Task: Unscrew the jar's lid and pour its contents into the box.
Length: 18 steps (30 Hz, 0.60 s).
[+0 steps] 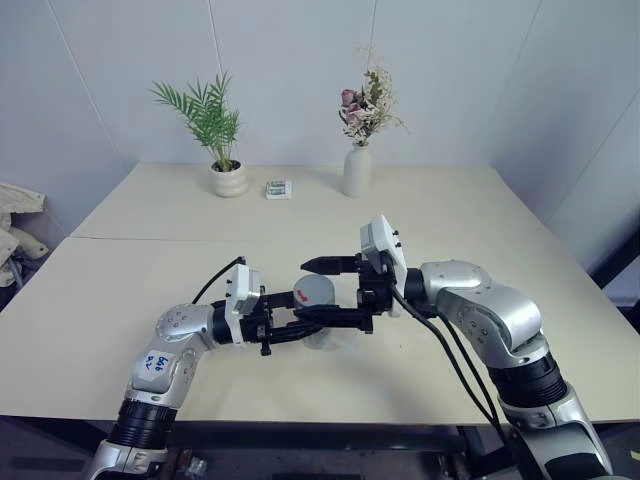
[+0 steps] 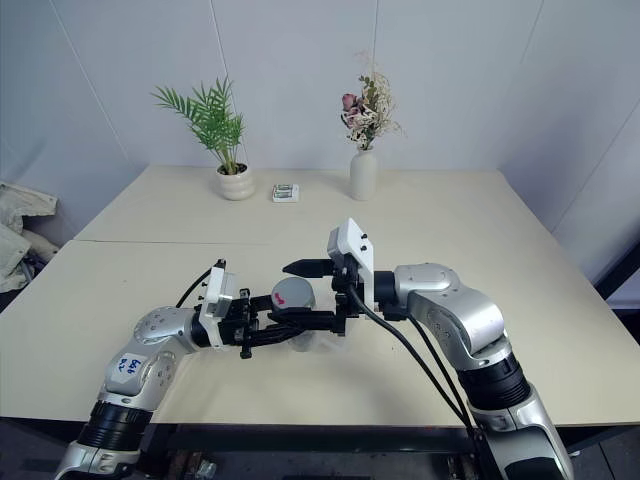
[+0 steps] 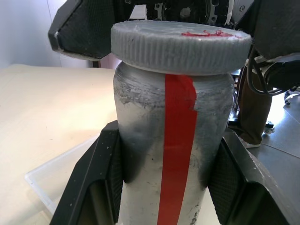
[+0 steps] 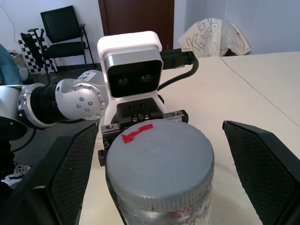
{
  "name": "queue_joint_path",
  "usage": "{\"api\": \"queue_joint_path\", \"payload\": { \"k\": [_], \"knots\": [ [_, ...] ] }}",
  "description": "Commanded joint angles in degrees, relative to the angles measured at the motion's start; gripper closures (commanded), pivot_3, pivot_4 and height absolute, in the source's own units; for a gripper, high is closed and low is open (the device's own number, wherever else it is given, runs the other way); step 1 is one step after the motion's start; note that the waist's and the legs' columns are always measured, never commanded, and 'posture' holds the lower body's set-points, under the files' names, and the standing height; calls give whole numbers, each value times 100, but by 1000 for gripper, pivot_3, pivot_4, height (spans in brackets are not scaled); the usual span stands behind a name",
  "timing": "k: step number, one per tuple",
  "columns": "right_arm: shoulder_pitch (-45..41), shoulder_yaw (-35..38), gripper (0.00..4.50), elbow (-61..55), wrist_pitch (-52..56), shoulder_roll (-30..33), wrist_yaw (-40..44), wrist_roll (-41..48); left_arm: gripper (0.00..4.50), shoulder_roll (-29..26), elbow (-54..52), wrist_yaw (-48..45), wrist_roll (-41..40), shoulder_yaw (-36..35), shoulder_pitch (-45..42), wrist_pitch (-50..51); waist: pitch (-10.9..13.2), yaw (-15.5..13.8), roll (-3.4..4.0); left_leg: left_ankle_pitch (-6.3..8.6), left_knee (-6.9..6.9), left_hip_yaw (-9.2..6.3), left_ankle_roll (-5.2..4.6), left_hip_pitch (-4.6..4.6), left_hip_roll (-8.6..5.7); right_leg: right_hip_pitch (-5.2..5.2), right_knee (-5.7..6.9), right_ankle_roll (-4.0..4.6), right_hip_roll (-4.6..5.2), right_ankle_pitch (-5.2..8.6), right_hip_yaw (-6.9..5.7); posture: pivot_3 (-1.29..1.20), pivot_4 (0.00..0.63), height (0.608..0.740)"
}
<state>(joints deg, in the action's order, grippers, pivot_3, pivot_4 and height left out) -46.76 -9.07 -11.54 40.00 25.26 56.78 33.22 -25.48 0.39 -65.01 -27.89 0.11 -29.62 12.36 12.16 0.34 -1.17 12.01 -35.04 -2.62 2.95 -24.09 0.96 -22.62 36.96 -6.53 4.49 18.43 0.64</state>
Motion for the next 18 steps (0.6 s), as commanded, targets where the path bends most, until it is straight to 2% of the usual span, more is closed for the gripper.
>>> {"api": "queue_joint_path", "payload": {
  "k": [1,3,7,16,18],
  "knots": [
    [-115,26,193,-108,-113,-40,62,39,2438,-7,-299,21,-123,-34,-17,-7,0,-1,0,0,0,0,0,0,0,0,0,0,0,0,0,0,150,740],
    [-99,28,639,-82,-132,-46,82,28,2438,-5,-304,22,-123,-36,-16,-4,0,0,0,0,0,0,0,0,0,0,-1,0,0,0,0,0,150,740],
    [-82,76,1909,-53,-142,-67,92,35,2438,-9,-318,32,-129,-35,-7,7,0,0,0,0,0,0,0,0,0,0,0,0,0,0,0,0,150,740],
    [-107,191,1909,-63,-77,-133,48,152,2438,-9,-343,47,-136,-29,11,32,0,0,0,0,0,0,0,0,0,0,0,0,0,0,0,0,150,740],
    [-204,440,1909,-35,128,-314,-109,474,2438,-16,-339,39,-136,-35,17,34,0,2,0,0,0,0,0,0,0,0,0,0,0,0,0,0,150,740]
  ]
}}
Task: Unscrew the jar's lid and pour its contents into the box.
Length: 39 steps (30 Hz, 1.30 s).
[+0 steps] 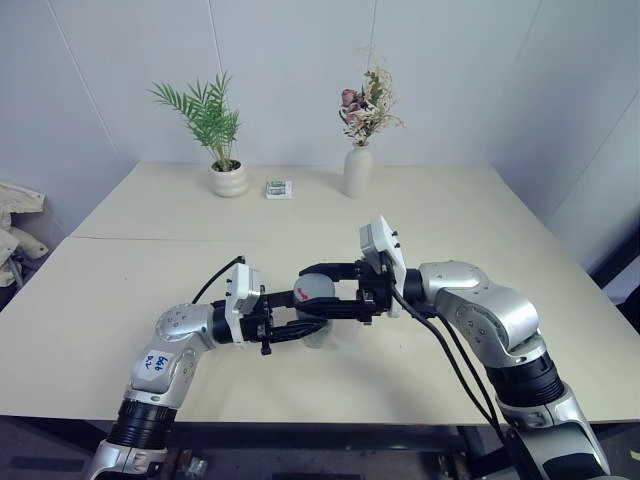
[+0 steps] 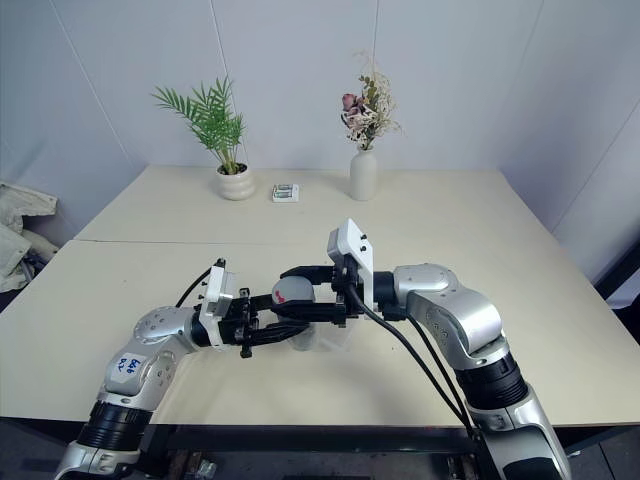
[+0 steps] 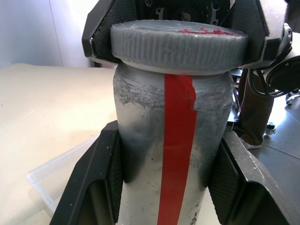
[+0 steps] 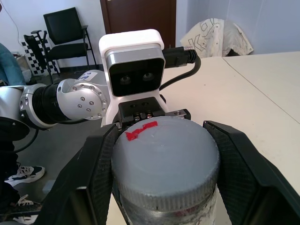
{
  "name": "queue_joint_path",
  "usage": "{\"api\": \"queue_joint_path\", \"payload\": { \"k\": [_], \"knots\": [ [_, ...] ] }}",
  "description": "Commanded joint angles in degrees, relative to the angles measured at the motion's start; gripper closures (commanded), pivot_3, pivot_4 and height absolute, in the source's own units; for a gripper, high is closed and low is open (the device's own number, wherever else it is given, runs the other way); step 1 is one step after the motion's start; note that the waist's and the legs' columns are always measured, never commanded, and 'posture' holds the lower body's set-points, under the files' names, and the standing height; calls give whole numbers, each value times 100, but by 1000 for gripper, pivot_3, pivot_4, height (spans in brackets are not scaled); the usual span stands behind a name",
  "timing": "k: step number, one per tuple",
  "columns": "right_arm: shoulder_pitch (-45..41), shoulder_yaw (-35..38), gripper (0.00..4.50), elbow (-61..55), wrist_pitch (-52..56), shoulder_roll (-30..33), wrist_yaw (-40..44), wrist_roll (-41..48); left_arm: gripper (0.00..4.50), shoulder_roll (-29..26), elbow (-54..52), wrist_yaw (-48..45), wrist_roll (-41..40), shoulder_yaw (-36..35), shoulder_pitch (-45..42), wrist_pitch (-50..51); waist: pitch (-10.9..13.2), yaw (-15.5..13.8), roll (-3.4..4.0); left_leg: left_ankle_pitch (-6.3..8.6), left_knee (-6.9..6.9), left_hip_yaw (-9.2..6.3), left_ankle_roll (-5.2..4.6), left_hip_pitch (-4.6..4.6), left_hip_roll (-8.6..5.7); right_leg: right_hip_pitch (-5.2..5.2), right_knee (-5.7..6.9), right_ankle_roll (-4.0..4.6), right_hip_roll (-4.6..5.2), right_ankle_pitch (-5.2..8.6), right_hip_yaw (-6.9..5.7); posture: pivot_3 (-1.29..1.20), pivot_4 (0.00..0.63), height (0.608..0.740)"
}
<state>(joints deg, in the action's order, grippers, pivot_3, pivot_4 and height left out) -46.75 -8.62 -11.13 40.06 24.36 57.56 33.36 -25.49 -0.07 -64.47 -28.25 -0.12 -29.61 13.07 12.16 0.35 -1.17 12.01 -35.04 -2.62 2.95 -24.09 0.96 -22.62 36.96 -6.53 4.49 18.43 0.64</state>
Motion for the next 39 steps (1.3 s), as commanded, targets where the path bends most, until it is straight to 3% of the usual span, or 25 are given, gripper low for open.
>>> {"api": "queue_joint_path", "payload": {
  "k": [1,7,11,17,23,26,29,39],
  "knots": [
    [-318,649,1909,-30,336,-378,-358,792,2438,-22,-291,-15,-99,-12,19,-39,0,2,0,0,0,0,0,0,1,0,0,0,0,0,0,0,150,740],
    [-684,1476,1909,181,962,-796,-1041,1806,2438,-64,-306,-8,-119,1,42,-41,3,8,4,-1,0,-2,1,0,2,0,4,0,1,0,-1,0,150,740],
    [-747,1689,1909,208,1060,-714,-1315,1980,2438,-71,-337,11,-126,12,54,-38,3,-1,5,0,2,-2,0,0,1,0,0,0,1,0,0,0,150,740],
    [139,1909,1909,35,175,519,-1438,796,2438,-197,-478,80,-189,-159,175,-14,3,-38,4,2,3,-1,-4,-3,-1,1,-9,0,1,0,0,0,150,740],
    [1877,2513,1909,-13,-985,1402,-1418,-129,2438,-367,-462,190,-288,-438,217,41,3,-13,5,8,6,7,-13,-8,-3,0,-20,-3,3,0,5,0,150,740],
    [2635,2844,1909,110,-1423,1299,-1679,-382,2438,-387,-395,241,-294,-521,168,64,3,-1,5,8,7,14,-13,-1,-1,1,-15,-3,-1,0,12,0,150,740],
    [2974,2706,1909,389,-1931,1160,-1696,-681,2438,-313,-331,348,-328,-547,58,111,3,45,5,7,1,24,-13,4,-2,1,-7,-5,-1,-1,23,0,150,740],
    [2773,2370,1909,2275,-3010,667,-1789,-1336,2438,-194,-100,349,-281,-489,-235,107,3,119,5,-14,0,26,-18,18,-7,14,-5,-11,-2,-14,38,0,150,740]
  ]
}}
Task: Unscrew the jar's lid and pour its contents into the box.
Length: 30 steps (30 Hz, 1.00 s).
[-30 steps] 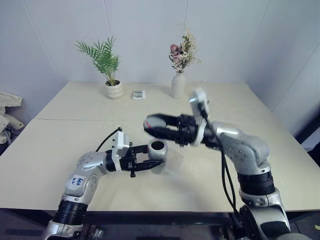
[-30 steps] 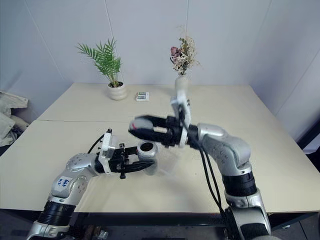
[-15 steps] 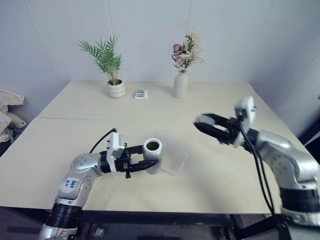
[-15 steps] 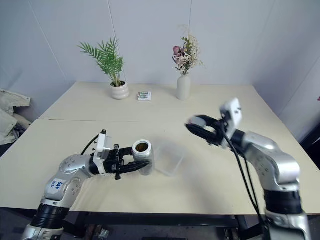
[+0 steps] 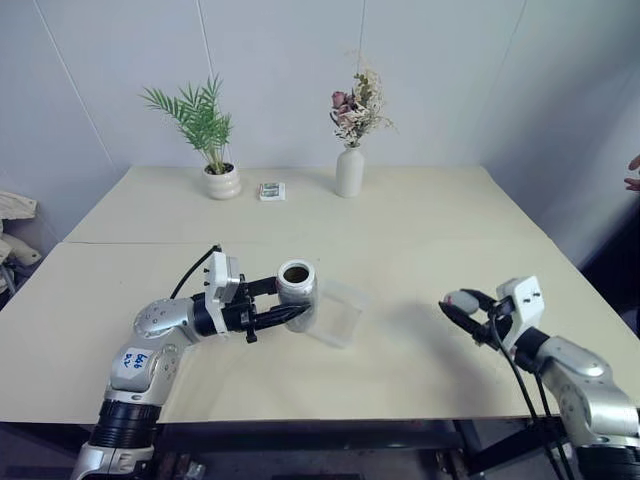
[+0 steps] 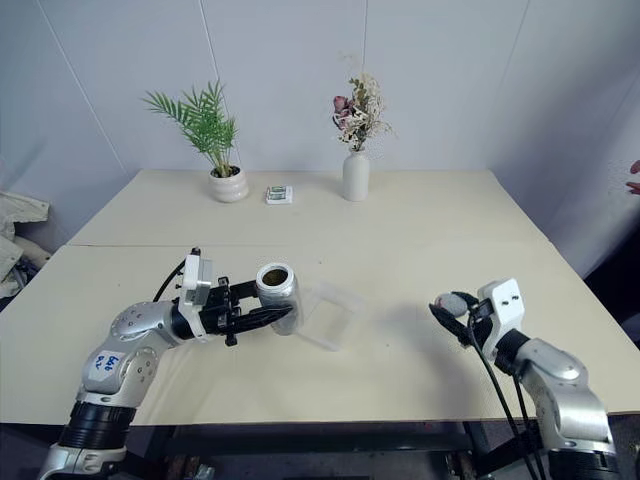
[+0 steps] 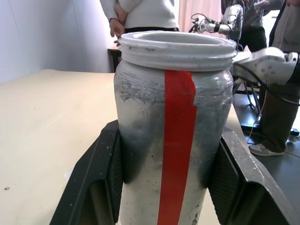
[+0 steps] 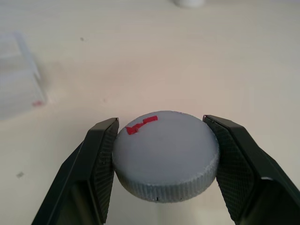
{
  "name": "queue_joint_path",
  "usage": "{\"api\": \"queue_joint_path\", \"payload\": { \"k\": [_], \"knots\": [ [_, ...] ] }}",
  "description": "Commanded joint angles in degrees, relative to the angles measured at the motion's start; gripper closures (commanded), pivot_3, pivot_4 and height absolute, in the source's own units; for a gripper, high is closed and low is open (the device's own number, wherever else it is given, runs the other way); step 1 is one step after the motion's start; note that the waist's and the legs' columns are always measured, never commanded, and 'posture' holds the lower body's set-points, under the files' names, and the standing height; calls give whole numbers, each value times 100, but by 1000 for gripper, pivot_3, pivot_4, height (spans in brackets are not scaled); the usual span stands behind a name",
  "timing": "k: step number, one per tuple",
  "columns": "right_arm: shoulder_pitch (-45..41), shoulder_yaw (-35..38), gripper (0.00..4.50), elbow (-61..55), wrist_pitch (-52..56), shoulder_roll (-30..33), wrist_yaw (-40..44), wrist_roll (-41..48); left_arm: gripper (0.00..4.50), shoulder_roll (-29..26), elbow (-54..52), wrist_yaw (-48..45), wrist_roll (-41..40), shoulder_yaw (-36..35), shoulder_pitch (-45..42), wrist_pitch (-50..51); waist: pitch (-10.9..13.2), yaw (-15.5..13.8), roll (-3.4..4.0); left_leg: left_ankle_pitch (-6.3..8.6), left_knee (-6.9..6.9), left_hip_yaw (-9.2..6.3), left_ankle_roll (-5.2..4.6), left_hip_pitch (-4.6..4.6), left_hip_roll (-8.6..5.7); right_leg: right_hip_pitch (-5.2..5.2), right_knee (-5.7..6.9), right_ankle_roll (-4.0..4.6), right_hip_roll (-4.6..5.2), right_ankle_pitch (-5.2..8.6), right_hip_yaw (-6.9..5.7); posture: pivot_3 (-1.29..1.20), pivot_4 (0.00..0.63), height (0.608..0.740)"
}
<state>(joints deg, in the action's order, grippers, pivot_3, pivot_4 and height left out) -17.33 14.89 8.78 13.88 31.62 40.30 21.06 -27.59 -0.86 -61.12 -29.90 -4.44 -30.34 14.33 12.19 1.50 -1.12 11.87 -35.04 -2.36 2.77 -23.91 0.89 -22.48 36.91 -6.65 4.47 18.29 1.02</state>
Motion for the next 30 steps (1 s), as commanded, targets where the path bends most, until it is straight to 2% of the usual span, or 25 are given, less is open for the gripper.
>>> {"api": "queue_joint_path", "payload": {
  "k": [1,8,14,17,22,26,30],
  "knots": [
    [-213,5,1909,437,-493,-84,-60,-156,2438,24,2,9,-113,-53,-188,-18,0,6,0,0,0,0,0,0,0,0,1,-1,-1,-1,1,0,150,740],
    [-260,-15,1909,705,-537,-134,-7,-106,2438,42,58,13,-120,-60,-250,-8,0,1,0,0,5,1,0,0,0,-1,0,-4,-2,-2,5,0,150,740],
    [-230,-29,31,592,-450,-143,134,11,2438,43,58,24,-122,-60,-254,9,0,3,0,0,4,2,1,3,0,-1,3,-5,-3,-3,7,0,150,740],
    [-279,28,8,420,-333,-84,212,142,2438,38,65,27,-116,-62,-257,11,0,3,0,0,3,2,1,2,0,-1,3,-5,-3,-3,8,0,150,740],
    [-266,90,8,-535,177,262,576,600,2438,-6,25,47,-112,-90,-193,34,0,-1,1,0,3,2,1,2,0,-2,4,-6,-3,-3,8,0,150,740],
    [-257,99,8,-1427,780,713,952,1095,2438,-44,58,44,-98,-133,-168,11,0,-3,1,0,3,1,1,2,0,0,2,-6,-3,-3,8,0,150,740],
    [-426,41,8,-2169,1292,1466,1557,1502,2438,-65,243,7,-38,-138,-235,-75,1,-8,1,1,1,1,0,0,-1,0,-1,-7,-2,-4,8,0,150,740]
  ]
}}
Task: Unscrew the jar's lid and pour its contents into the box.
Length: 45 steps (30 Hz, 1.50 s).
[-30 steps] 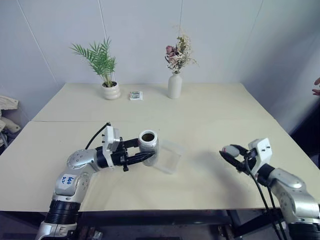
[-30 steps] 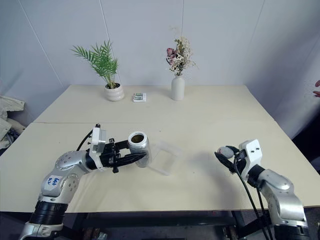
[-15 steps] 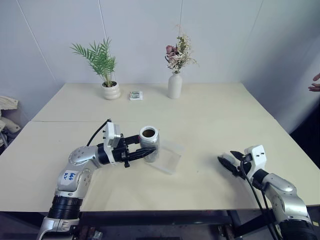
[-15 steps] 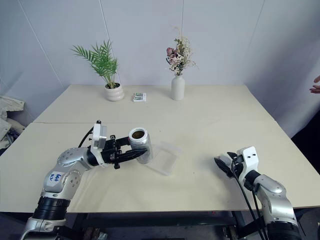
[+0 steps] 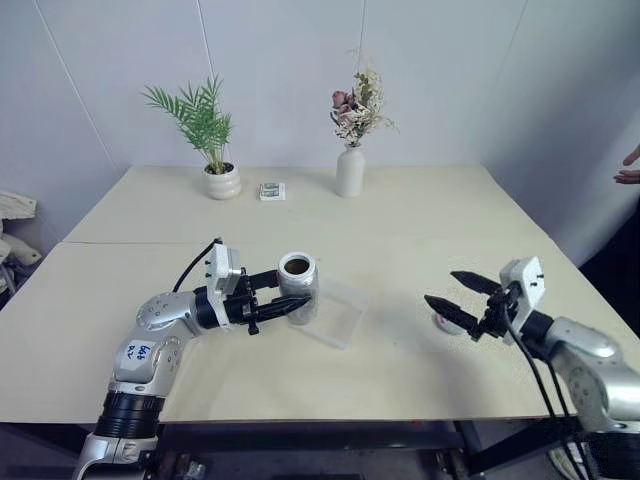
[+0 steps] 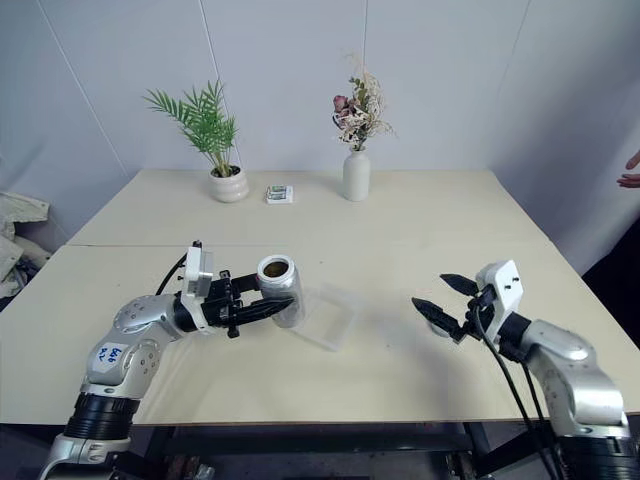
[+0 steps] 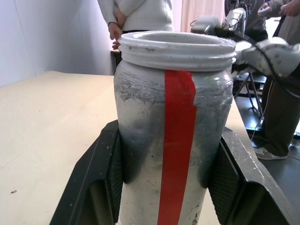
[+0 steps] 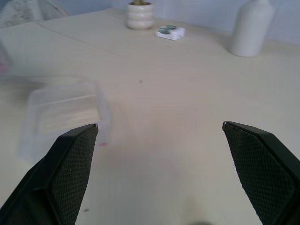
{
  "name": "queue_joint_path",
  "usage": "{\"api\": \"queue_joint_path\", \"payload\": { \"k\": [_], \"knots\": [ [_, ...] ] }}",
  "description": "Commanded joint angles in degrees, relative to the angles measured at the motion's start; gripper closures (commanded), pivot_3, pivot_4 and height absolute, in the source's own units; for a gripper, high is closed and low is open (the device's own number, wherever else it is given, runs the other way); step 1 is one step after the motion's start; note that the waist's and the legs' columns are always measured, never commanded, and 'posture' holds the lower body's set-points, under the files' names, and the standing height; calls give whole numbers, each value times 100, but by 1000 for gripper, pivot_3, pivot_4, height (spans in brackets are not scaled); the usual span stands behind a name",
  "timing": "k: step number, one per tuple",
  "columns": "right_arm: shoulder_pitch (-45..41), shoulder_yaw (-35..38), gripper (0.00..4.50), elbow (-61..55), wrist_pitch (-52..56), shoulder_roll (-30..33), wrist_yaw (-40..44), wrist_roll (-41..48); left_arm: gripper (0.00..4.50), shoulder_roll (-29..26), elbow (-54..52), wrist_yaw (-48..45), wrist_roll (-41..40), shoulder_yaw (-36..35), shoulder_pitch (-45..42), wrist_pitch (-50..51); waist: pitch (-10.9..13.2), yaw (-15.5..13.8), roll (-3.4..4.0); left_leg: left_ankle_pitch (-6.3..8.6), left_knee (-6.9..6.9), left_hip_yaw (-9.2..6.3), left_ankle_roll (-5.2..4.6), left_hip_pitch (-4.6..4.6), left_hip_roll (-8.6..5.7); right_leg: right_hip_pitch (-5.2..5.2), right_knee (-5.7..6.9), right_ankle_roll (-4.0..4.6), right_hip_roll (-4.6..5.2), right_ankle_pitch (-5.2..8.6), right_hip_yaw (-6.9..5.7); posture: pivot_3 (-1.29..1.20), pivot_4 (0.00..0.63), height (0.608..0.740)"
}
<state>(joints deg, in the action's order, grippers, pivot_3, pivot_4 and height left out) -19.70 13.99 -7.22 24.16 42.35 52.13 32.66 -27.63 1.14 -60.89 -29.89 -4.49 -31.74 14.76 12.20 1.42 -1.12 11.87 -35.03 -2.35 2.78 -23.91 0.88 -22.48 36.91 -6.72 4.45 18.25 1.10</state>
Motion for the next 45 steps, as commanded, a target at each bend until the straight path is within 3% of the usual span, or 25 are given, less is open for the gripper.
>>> {"api": "queue_joint_path", "payload": {
  "k": [1,10,17,27,31,39,41,43,45],
  "knots": [
    [-239,144,8,-676,333,546,478,412,2438,-68,94,-33,-24,-130,-117,-146,0,4,0,0,0,0,0,0,1,0,-1,0,0,0,0,0,150,740],
    [3,853,8,-1493,643,1360,980,1008,2438,-175,520,-119,89,-130,-355,-285,0,-48,0,4,0,-1,-5,-7,0,-1,-12,-1,1,0,-2,0,150,740],
    [409,1202,8,-1784,610,1418,886,1023,2438,-129,928,-44,367,29,-624,-432,1,-116,-1,4,-4,1,-5,-6,0,-1,-13,-2,0,-1,-2,0,150,740],
    [678,1080,8,-1984,579,1124,509,1065,2438,180,1343,340,1029,380,-1077,-852,1,-125,-1,4,-5,1,-5,-11,0,-3,-15,-4,0,-3,-3,0,150,740],
    [796,1048,8,-2059,561,985,393,1082,2438,136,1748,1033,1915,566,-1535,-1566,2,-143,-3,3,-9,-2,-4,-11,-2,-2,-11,-7,-1,-4,-4,0,150,740],
    [834,977,8,-2078,589,757,168,1163,2438,-78,2752,1550,3633,1230,-2144,-4902,2,-142,-3,4,-4,2,-6,-16,-4,-2,-31,-14,-1,-8,-1,0,150,740],
    [854,923,8,-2098,592,738,153,1166,2438,-267,3105,2279,4685,1546,-2479,-6075,2,-146,-3,4,-4,2,-6,-17,-4,-2,-33,-17,-1,-10,-1,0,150,740],
    [881,918,8,-2081,584,720,133,1157,2438,-571,3332,3470,6334,2015,-2995,-7197,7,-159,-13,5,-6,3,-7,-20,-5,-2,-37,-21,-1,-13,-1,0,150,740],
    [848,887,8,-2031,573,702,104,1155,2438,-805,3567,5049,7772,2452,-3558,-7496,9,-168,-16,5,-5,5,-7,-23,-8,-2,-45,-27,-1,-18,3,0,150,740]
  ]
}}
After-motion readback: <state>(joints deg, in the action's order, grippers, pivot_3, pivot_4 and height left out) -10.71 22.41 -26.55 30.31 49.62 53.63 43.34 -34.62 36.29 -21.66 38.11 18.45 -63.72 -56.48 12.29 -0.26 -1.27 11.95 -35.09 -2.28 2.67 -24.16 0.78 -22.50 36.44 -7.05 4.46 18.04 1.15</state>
